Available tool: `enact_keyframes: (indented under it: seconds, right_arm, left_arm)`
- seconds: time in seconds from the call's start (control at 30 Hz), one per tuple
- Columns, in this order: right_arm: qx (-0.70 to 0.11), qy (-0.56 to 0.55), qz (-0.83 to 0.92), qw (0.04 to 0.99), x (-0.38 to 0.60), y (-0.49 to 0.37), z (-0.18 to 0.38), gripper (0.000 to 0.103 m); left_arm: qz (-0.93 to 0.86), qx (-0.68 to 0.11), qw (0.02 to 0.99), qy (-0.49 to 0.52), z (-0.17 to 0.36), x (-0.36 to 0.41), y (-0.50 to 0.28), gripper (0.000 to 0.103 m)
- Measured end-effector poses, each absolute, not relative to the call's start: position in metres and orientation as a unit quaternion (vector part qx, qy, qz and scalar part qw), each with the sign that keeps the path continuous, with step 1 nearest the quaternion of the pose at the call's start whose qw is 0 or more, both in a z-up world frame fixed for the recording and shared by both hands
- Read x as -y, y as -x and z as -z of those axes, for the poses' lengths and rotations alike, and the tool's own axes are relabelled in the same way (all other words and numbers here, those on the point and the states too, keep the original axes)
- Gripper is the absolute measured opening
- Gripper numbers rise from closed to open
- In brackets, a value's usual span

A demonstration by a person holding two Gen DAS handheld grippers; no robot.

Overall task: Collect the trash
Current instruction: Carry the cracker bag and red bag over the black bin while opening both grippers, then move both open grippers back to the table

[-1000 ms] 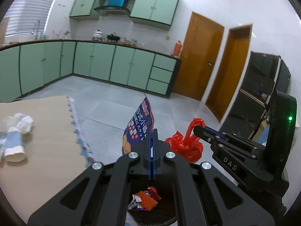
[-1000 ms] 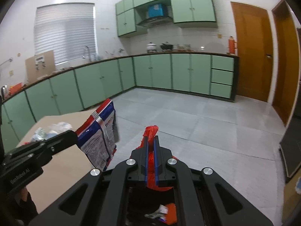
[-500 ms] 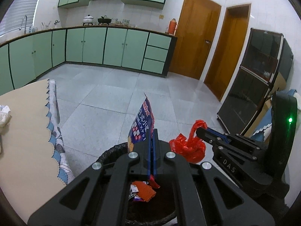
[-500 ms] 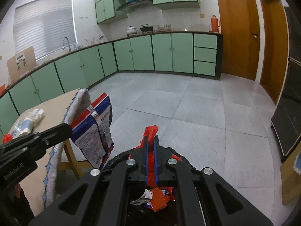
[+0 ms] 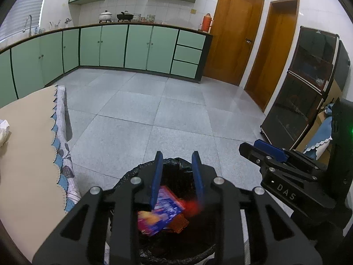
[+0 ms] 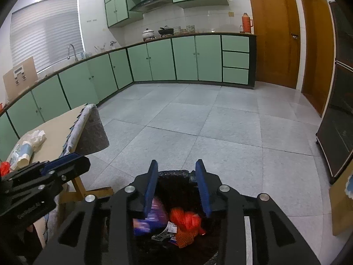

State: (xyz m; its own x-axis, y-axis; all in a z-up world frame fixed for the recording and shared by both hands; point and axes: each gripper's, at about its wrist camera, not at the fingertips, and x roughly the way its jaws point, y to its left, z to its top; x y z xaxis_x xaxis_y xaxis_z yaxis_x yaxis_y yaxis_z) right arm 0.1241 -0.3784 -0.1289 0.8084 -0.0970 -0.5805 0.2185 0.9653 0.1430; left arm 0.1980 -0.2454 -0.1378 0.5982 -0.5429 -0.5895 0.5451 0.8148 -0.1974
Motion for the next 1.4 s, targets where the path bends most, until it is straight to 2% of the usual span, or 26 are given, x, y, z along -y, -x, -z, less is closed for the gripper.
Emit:
enact_keyframes:
  seconds: [0.03,0.1,0.13,0.2,0.3,0.63,0.87,1.17,1.4]
  right_arm:
    - [-0.297,-0.103,0.086,0.945,0.379,-0.124,0.128,0.047]
    - [-0.292,-0.105,0.096,0.946,0.379,-0.121,0.126,0.065]
    - [-0.290,-0.105,0.099,0.946,0.378,-0.119,0.124,0.069]
    - [-0.285,-0.103,0.103,0.947,0.374,-0.117,0.119,0.086]
    - [-0.279,-0.103,0.095,0.950,0.365,-0.117,0.110,0.095]
    - [-0.256,-0.075,0.019,0.963,0.283,-0.141,0.081,0.097]
    - [-0.248,-0.051,-0.052,0.966,0.200,-0.165,0.076,0.097]
    - [-0.252,-0.019,-0.129,0.959,0.097,-0.191,0.083,0.097]
    - [-0.269,0.002,-0.153,0.951,0.058,-0.206,0.091,0.097]
  left_arm:
    - [0.303,-0.327,0.895,0.001,0.136,0.242,-0.198,0.031]
    - [0.295,-0.319,0.900,0.008,0.131,0.234,-0.196,0.041]
    - [0.292,-0.316,0.903,0.010,0.129,0.230,-0.195,0.046]
    - [0.281,-0.308,0.909,0.015,0.123,0.216,-0.195,0.050]
    - [0.260,-0.295,0.919,0.017,0.113,0.194,-0.194,0.058]
    - [0.135,-0.260,0.956,0.024,0.081,0.072,-0.188,0.072]
    - [0.015,-0.253,0.967,0.010,0.077,-0.025,-0.182,0.073]
    - [-0.084,-0.289,0.953,0.027,0.093,-0.120,-0.188,0.075]
    - [-0.080,-0.329,0.940,0.038,0.116,-0.141,-0.193,0.077]
